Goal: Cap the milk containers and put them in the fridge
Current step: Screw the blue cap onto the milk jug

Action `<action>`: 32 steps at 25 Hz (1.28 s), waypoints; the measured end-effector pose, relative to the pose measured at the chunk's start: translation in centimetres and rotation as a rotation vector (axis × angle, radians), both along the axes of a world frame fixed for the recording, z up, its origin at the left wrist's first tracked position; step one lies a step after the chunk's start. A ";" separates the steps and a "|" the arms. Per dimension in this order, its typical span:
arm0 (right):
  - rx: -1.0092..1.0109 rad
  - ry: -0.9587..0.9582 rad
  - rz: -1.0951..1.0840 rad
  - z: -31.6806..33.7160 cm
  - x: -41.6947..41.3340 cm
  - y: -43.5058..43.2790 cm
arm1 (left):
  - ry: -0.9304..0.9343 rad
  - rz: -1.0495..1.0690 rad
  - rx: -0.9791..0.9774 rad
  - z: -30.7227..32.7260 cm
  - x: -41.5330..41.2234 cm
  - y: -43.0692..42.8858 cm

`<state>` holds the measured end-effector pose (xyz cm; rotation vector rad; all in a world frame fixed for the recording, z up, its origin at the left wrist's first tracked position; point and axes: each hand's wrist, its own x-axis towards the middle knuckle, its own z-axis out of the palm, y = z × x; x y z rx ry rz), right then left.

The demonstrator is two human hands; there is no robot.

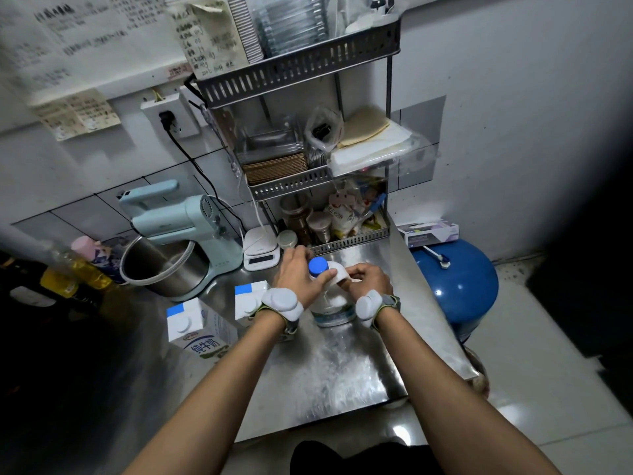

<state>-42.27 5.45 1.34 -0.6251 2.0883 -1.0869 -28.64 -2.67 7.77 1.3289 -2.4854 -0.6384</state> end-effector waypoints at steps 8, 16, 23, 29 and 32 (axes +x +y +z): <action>-0.015 0.001 -0.002 0.0 0.0 0.0 | 0.022 -0.229 -0.054 1.0 0.3 -1.0; 0.020 -0.015 -0.047 0.8 0.6 0.1 | -0.080 -0.082 -0.063 0.7 0.3 -1.2; 0.003 -0.015 -0.083 1.2 1.5 0.3 | -0.075 -0.218 -0.099 1.0 0.8 -1.3; 0.022 -0.045 -0.097 2.2 1.9 0.5 | 0.000 -0.244 0.019 1.1 1.5 -1.7; -0.008 -0.069 -0.212 2.7 2.8 1.7 | -0.011 -0.278 0.049 1.1 2.1 -1.3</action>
